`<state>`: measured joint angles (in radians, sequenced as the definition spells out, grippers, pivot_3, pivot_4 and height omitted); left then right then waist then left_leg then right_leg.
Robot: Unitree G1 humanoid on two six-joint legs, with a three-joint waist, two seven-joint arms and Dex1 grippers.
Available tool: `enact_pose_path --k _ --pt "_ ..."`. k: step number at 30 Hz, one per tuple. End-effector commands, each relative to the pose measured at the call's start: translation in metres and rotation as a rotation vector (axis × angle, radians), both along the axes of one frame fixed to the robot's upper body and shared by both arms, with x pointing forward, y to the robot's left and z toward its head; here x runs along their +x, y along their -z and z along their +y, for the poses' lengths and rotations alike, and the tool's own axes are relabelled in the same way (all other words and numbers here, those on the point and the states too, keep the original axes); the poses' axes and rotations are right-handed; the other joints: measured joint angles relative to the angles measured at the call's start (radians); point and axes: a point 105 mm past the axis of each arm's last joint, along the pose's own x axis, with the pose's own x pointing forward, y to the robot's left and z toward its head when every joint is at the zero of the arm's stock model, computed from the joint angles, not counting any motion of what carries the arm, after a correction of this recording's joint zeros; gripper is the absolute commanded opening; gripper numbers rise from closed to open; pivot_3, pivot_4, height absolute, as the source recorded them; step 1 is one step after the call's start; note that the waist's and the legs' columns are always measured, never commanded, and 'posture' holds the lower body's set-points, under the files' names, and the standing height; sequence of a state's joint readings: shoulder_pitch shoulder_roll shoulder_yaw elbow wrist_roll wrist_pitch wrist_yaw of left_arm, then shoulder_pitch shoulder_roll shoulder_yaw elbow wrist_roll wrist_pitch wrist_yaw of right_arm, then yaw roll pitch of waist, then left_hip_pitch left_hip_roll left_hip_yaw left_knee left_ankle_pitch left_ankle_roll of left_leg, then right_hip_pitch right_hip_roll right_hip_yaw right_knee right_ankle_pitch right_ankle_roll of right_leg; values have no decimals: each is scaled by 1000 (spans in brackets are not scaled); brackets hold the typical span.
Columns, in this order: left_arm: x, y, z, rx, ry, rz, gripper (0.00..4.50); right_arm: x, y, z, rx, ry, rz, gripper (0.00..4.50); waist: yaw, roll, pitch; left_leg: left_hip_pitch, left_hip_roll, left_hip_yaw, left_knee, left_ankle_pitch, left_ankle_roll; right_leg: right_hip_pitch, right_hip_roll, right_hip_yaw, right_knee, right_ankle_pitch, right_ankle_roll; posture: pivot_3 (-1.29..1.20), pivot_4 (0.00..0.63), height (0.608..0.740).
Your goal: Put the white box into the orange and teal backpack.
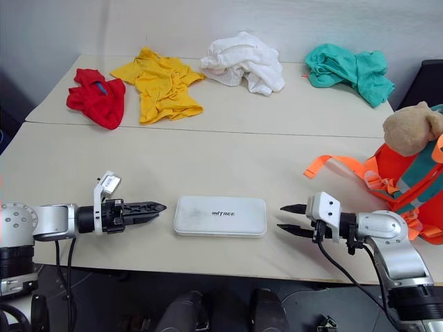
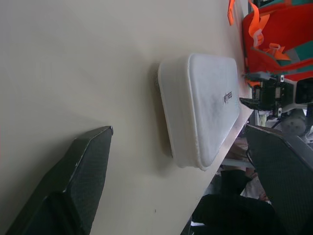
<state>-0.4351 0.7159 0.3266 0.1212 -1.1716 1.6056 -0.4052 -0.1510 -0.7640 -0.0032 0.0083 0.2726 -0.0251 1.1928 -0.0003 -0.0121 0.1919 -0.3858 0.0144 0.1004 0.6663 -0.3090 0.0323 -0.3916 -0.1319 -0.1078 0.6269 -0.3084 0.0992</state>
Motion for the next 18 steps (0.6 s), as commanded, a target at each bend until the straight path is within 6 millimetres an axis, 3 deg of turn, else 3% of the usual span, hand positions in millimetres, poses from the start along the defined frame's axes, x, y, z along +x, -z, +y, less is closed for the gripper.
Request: enact_pose_path --k 1,3,8,16,18 --pt "2 13 -14 -3 31 74 4500 1 4 14 -14 -58 -35 711 1 0 0 0 0 0 0 0 0 0 0 0 0 0 0 0 150 740" --pt "1 17 -21 16 68 108 4500 3 8 19 -14 -63 -35 44 3 0 0 0 0 0 1 1 0 0 0 0 0 0 0 0 150 740" --pt "2 26 -41 19 117 158 4500 9 10 30 0 -64 -50 44 8 0 0 0 -2 -1 1 1 0 1 -1 0 0 0 0 0 150 740" --pt "2 22 -63 -61 160 179 4500 10 15 47 13 -93 -54 44 15 0 -1 1 -2 -1 2 1 0 2 -1 0 1 0 0 0 150 740" --pt "0 21 -64 -68 164 180 3921 9 17 47 11 -92 -52 0 13 -1 -1 1 -1 -1 2 1 0 2 0 0 1 0 0 0 150 740"
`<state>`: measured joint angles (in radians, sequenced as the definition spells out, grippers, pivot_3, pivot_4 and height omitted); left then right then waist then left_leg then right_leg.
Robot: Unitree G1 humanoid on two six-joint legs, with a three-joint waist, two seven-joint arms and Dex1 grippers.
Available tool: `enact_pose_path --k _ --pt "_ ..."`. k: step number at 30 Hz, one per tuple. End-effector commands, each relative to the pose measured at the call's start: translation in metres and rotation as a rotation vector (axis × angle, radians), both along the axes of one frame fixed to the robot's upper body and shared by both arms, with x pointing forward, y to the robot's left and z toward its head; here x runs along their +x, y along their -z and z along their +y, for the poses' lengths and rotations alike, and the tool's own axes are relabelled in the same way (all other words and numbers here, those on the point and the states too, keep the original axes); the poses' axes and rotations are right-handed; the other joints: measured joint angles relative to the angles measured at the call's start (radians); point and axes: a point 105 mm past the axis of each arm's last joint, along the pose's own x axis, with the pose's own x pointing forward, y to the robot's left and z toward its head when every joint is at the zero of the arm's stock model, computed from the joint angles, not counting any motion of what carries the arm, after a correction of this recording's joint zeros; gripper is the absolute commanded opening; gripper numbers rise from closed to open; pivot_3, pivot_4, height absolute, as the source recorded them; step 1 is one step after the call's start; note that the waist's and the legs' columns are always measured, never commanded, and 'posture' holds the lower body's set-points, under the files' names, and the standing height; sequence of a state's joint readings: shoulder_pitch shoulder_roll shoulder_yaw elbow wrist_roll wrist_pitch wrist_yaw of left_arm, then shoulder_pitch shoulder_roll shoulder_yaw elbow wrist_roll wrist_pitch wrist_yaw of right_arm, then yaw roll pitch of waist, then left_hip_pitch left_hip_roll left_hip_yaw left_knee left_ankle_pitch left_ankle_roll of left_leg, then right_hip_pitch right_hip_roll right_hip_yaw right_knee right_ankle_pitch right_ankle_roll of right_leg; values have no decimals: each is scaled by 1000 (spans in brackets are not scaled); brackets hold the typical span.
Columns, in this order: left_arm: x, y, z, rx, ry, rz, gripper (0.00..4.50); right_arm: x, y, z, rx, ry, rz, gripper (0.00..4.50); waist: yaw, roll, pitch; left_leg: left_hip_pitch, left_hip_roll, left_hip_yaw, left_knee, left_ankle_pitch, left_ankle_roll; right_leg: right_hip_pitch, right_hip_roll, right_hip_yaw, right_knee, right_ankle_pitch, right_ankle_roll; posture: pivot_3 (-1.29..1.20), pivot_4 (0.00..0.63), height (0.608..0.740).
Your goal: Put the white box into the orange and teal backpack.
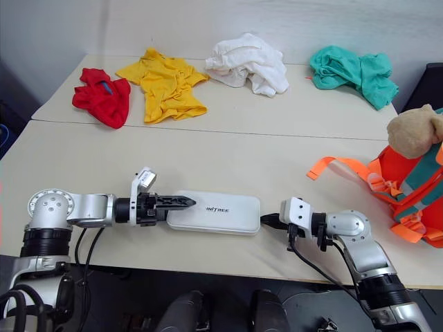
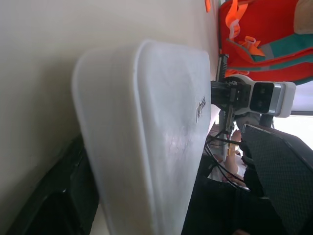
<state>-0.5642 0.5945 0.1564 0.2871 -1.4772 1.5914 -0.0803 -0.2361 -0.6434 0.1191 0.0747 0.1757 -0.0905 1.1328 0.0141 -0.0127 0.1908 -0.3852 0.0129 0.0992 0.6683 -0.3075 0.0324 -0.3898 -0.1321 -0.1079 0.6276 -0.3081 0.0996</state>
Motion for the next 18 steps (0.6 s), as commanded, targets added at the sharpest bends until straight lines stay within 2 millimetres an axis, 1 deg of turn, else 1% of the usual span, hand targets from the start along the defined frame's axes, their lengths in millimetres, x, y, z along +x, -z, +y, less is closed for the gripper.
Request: enact_pose_path --k 1,6,8,9,11,13,15,16,18 --pt "-13 12 -7 6 49 64 3641 -4 2 7 -7 -30 -14 0 -3 0 0 0 0 0 0 0 0 0 0 0 0 0 0 0 150 740" --pt "-17 6 0 -7 49 52 1984 -4 4 -4 -13 5 -15 0 -10 -1 -1 0 1 0 0 0 -1 0 1 0 0 0 0 0 150 740" --pt "-18 -1 3 -34 41 29 1500 -5 0 -11 27 37 1 0 -11 -2 -1 0 1 -1 0 0 -1 0 1 0 -1 0 0 0 150 740" --pt "-19 -5 5 -44 34 0 1344 -10 -5 -17 71 58 35 0 -12 -2 -1 0 0 -1 0 0 -1 1 0 0 -1 0 0 0 150 740" --pt "-19 -16 7 -90 4 -66 1329 -16 -14 -27 143 104 61 422 -13 -2 -1 0 1 -1 -1 0 -1 0 1 -1 0 0 0 0 150 740" --pt "-21 -33 11 -127 -32 -216 1329 -27 -21 -44 200 190 93 927 -13 -1 -1 -2 1 -2 -1 0 -1 0 1 -1 0 0 0 0 150 740" --pt "-29 -51 15 -173 -40 -391 1329 -39 -26 -64 258 314 113 1617 -13 -1 -1 -2 1 -2 -1 0 -1 0 1 -1 -2 0 0 0 150 740" --pt "-36 -55 16 -182 -17 -441 1329 -45 -29 -73 276 371 101 1991 -12 -1 -1 -2 1 -2 -2 0 -1 -1 1 -1 -2 0 0 0 150 740" --pt "-48 -56 17 -187 56 -491 1329 -56 -34 -88 294 470 67 2704 -12 -1 -1 -2 1 -1 -2 0 -2 -1 1 -1 -5 0 -1 0 150 740"
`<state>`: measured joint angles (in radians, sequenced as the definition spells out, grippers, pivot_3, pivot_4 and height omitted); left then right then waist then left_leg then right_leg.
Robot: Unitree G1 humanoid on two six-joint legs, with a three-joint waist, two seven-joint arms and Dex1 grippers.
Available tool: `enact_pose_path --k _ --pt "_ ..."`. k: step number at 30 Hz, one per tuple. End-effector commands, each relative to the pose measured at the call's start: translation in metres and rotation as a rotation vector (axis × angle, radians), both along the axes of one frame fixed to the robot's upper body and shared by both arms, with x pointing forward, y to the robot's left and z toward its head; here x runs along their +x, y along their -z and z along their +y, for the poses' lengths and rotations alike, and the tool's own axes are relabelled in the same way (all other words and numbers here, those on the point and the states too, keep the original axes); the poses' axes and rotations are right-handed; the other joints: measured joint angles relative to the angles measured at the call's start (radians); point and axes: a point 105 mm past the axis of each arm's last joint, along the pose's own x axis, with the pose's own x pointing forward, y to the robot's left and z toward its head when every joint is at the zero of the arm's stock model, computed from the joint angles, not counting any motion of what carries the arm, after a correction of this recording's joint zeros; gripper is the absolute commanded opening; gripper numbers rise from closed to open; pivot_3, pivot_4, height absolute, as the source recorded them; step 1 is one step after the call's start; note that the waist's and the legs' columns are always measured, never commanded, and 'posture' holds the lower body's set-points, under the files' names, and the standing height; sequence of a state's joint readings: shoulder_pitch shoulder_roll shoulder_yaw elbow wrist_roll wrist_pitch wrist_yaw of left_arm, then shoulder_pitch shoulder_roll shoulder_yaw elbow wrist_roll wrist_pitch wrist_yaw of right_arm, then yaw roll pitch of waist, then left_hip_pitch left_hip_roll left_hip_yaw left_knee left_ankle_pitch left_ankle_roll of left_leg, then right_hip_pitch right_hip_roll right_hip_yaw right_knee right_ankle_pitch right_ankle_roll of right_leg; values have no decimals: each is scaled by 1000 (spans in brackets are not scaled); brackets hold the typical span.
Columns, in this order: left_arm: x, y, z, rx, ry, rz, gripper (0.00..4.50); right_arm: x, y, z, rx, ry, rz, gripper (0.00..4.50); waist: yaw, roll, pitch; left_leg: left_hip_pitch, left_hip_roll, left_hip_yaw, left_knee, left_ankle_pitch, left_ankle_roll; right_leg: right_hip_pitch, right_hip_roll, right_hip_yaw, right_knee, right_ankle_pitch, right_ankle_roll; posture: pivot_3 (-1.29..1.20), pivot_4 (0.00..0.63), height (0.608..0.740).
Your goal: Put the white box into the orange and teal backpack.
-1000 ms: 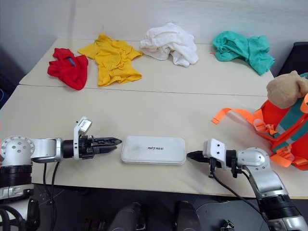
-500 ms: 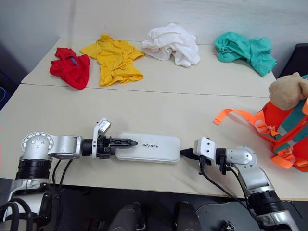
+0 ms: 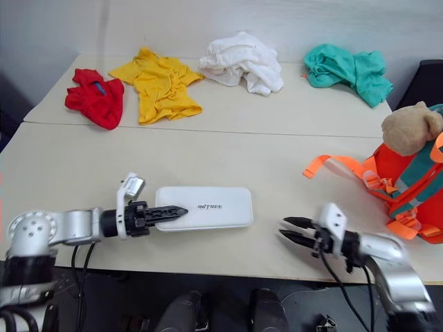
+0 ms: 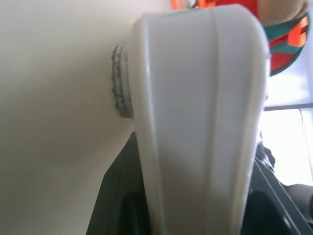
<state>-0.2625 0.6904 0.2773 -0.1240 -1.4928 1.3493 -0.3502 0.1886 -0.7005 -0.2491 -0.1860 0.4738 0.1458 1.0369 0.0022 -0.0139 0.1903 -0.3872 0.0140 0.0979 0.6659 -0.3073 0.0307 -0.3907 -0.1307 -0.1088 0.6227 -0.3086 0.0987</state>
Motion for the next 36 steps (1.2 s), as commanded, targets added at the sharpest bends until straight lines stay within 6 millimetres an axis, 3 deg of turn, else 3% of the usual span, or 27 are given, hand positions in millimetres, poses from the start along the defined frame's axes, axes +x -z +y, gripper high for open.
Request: enact_pose_path --k 1,5,8,12,18,20,23,26,29,36 --pt "-18 -23 -1 -32 116 -190 1329 -11 -25 -19 26 141 -92 3017 0 0 0 0 0 1 0 0 -1 -1 0 1 0 0 0 0 150 740" --pt "-14 -22 8 30 88 -383 1329 -32 -29 -54 37 438 -195 4461 3 1 0 2 0 2 -3 -4 -7 -1 0 2 0 0 -1 0 150 740" --pt "3 -22 16 92 5 -596 1329 -63 -27 -107 14 819 -303 4487 8 2 0 1 0 3 -5 -4 -8 -2 0 2 -1 0 -1 0 150 740" --pt "4 -17 22 114 25 -643 1329 -83 -22 -124 -22 904 -293 4487 10 2 0 1 0 4 -5 -6 -7 -3 -1 3 -1 0 -1 0 150 740" --pt "8 -11 24 144 53 -670 1329 -58 -48 -146 25 954 -402 4487 -19 4 1 3 1 5 -5 -6 -5 -3 -1 5 0 0 -1 0 150 740" --pt "10 -12 24 136 37 -677 1329 -41 -56 -148 47 939 -424 4487 -19 5 2 3 1 5 -5 -3 1 -3 -1 5 1 0 -1 0 150 740" --pt "8 -15 25 103 -2 -660 1329 0 -64 -139 79 810 -416 4487 -23 5 2 3 1 5 -5 -2 2 -3 -1 5 1 0 -1 0 150 740" --pt "3 -18 28 80 -13 -626 1329 19 -72 -142 101 789 -436 4487 -25 5 2 3 1 5 -4 -2 2 -3 -1 4 2 0 -1 0 150 740" --pt "-1 -21 36 81 -68 -629 1329 45 -84 -135 102 736 -469 3905 -26 6 2 2 1 5 -4 -1 2 -3 -1 3 2 0 -1 0 150 740" --pt "-2 -32 59 62 -260 -665 1329 80 -97 -106 135 566 -494 1445 -28 6 2 2 1 5 -2 -1 3 -2 -1 3 3 0 0 0 150 740"
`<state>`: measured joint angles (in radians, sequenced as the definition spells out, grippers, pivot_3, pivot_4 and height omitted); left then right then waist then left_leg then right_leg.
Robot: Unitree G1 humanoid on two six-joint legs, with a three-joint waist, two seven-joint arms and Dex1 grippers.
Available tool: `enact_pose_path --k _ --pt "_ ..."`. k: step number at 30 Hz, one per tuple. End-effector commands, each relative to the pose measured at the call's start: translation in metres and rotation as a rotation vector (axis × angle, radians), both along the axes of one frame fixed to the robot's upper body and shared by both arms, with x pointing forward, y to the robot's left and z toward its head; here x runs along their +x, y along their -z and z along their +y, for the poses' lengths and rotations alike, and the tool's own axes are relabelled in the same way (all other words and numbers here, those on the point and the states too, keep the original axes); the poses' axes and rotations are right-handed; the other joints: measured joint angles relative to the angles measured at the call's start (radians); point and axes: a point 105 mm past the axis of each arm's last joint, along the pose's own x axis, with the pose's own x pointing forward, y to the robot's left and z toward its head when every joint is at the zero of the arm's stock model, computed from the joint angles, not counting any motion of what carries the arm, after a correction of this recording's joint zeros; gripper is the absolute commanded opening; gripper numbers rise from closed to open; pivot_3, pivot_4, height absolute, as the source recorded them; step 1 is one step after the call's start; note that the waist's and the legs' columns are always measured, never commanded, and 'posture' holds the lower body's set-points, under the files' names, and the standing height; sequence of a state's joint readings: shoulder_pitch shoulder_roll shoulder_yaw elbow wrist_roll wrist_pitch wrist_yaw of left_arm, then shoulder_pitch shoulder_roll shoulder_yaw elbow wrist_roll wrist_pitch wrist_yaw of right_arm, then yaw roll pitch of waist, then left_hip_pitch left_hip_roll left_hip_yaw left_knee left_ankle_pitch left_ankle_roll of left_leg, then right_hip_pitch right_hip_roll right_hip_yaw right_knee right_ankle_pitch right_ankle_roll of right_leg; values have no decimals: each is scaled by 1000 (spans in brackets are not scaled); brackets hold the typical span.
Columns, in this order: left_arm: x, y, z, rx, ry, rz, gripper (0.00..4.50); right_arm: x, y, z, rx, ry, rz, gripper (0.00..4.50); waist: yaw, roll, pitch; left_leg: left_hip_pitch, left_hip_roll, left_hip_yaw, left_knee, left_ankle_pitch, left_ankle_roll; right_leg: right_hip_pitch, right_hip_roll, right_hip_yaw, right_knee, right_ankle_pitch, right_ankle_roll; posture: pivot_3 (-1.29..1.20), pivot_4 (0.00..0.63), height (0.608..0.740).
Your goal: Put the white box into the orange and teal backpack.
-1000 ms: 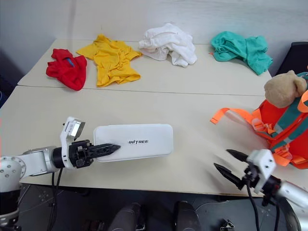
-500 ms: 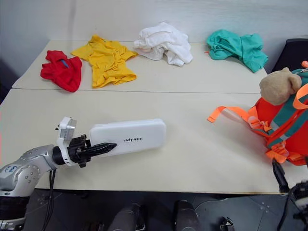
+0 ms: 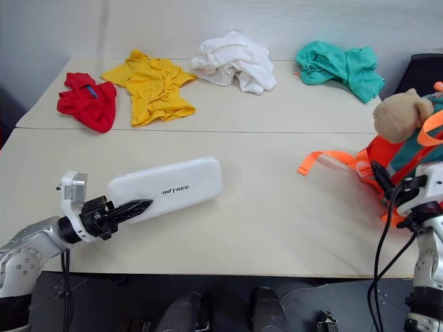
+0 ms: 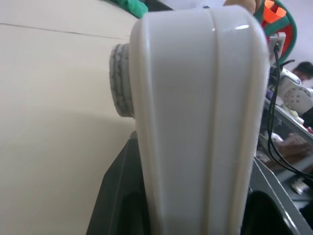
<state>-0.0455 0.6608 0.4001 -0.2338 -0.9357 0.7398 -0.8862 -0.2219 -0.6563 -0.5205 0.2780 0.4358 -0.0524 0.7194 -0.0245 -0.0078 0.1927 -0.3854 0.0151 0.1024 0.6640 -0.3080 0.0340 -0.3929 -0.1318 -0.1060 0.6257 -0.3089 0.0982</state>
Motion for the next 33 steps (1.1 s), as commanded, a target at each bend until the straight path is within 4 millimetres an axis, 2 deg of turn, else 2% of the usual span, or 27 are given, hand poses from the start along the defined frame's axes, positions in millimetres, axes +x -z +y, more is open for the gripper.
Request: enact_pose_path --k 1,4,6,7,11,15,17,20,26,29,33 --pt "-2 -20 12 -49 -94 -85 1329 10 -18 29 -42 -155 -41 1038 -1 0 0 0 0 0 0 0 0 0 0 0 0 0 0 0 150 740" --pt "3 -18 26 -57 -186 -66 1329 16 -26 84 -42 -410 -30 140 -6 0 0 0 0 0 0 0 0 0 0 0 1 0 0 0 150 740" --pt "7 -20 34 -87 -239 -63 1329 14 -31 123 -30 -576 -27 89 -8 0 0 0 1 0 0 0 -1 0 1 0 1 0 0 0 150 740" --pt "8 -21 37 -99 -258 -62 1329 12 -33 136 -24 -632 -25 89 -8 0 0 0 1 0 0 0 -1 0 1 0 1 0 0 0 150 740" --pt "17 -25 52 -145 -355 -76 1329 -14 -37 209 -10 -963 -1 89 -6 0 0 0 1 0 0 0 -1 -1 1 0 2 0 0 0 150 740" --pt "23 -27 59 -142 -397 -85 1329 -46 -52 250 28 -1202 22 89 -2 0 0 -2 1 -1 0 0 -2 -1 1 -1 2 0 0 0 150 740" --pt "23 -29 61 -145 -402 -97 1329 -62 -54 259 27 -1296 70 89 0 0 0 -3 1 -2 0 -1 -1 -1 0 -1 2 0 0 0 150 740" --pt "18 -38 65 -176 -401 -132 1329 -81 -46 256 22 -1376 201 89 10 -1 0 -4 0 -5 0 -2 -1 -1 -1 -3 0 0 0 0 150 740" --pt "-11 -68 47 -147 -243 -240 1329 -60 -22 225 -56 -1222 318 89 20 -3 0 -5 0 -5 0 -3 0 0 -1 -4 -4 0 1 0 150 740" --pt "-23 -75 33 -86 -161 -251 1329 -52 -21 219 -52 -1175 314 89 21 -3 0 -4 0 -5 1 -3 0 0 -1 -4 -5 0 1 0 150 740" --pt "-24 -77 17 -6 -118 -288 1329 -48 -17 218 -47 -1145 309 89 22 -3 0 -3 0 -5 0 -2 -1 0 -1 -4 -4 0 1 0 150 740"
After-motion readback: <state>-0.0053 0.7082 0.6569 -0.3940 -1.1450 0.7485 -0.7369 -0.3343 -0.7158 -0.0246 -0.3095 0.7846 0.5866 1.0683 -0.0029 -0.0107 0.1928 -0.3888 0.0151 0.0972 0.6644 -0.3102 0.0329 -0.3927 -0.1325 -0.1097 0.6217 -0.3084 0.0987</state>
